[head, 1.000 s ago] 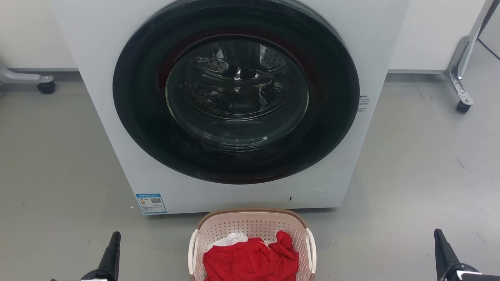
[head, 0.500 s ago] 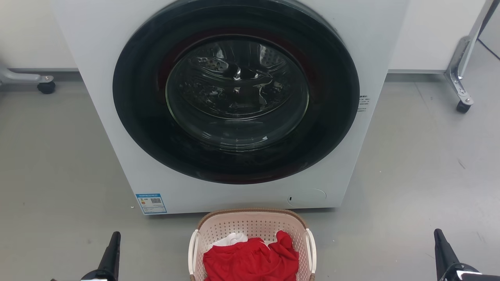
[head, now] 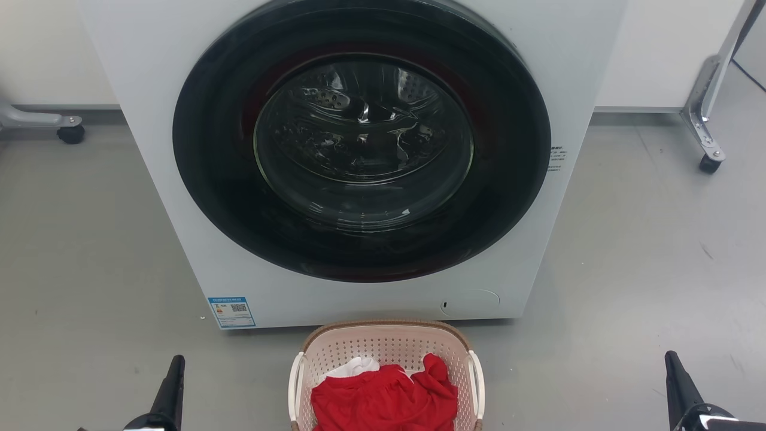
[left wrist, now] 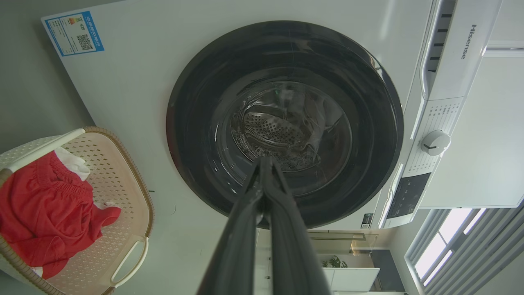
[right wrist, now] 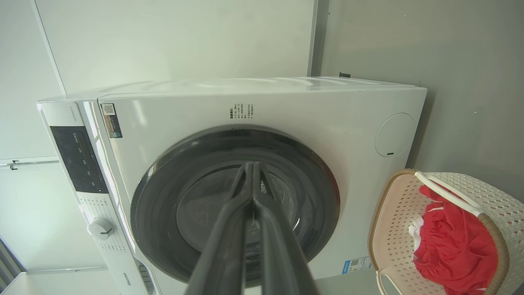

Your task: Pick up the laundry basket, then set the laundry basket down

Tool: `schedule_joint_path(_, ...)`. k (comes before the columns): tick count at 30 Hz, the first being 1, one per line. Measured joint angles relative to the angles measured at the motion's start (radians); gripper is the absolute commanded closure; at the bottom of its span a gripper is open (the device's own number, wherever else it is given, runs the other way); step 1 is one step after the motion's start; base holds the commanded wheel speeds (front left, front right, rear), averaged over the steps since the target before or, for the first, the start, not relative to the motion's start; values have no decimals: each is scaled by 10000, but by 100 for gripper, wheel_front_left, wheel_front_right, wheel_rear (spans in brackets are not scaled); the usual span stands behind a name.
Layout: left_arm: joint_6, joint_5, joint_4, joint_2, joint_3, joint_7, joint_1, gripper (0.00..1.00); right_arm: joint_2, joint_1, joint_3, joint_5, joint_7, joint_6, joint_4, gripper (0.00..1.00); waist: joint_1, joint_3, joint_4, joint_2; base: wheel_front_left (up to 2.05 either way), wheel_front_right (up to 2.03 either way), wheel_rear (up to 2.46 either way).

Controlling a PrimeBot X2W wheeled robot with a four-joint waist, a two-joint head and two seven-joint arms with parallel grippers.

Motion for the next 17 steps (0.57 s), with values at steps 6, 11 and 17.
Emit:
schedule_joint_path(6,0,0,0,0,0,0,0,100,0,0,0,0,0,0,-2,100,0,0,0,0,0,0,0)
schedule_joint_path(11,0,0,-2,0,0,0,0,100,0,0,0,0,0,0,-2,100,0,0,0,0,0,0,0)
schedule_joint_path(17,0,0,-2,0,0,0,0,100,0,0,0,0,0,0,-4,100,0,0,0,0,0,0,0)
